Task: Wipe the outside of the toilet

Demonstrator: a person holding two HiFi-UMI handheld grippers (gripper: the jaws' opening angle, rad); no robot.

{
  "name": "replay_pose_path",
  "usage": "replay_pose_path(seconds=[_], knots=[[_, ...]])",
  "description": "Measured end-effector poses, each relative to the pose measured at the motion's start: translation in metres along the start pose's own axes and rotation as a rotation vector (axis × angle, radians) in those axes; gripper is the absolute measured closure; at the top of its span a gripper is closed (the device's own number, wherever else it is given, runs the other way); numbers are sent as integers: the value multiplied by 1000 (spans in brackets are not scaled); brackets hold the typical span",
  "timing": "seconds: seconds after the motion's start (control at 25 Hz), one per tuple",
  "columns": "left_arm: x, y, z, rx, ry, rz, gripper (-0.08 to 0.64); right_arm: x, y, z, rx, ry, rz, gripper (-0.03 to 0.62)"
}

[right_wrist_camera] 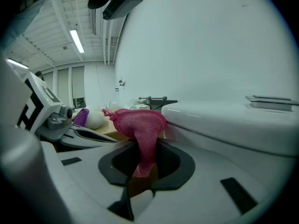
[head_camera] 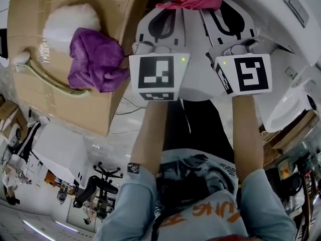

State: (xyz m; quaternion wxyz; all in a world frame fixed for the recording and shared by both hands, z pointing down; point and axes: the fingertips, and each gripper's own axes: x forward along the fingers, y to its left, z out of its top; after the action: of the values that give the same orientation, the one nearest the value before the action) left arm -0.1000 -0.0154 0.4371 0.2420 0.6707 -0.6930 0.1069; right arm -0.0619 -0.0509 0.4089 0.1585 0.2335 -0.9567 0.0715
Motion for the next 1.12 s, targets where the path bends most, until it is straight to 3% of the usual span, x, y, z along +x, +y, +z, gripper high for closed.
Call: replay_pose_path(seconds=[0.32,0.52,1.12], knots=[[19,-4,3,15,11,-12,535,11,-17,-6,-45,8,-60,499],[26,-8,2,32,8,-9,535,6,-26,1,-40,-44,-107,499],[38,-56,-2,63,22,-80,535,-33,-59,-16,14,-45,-197,500]])
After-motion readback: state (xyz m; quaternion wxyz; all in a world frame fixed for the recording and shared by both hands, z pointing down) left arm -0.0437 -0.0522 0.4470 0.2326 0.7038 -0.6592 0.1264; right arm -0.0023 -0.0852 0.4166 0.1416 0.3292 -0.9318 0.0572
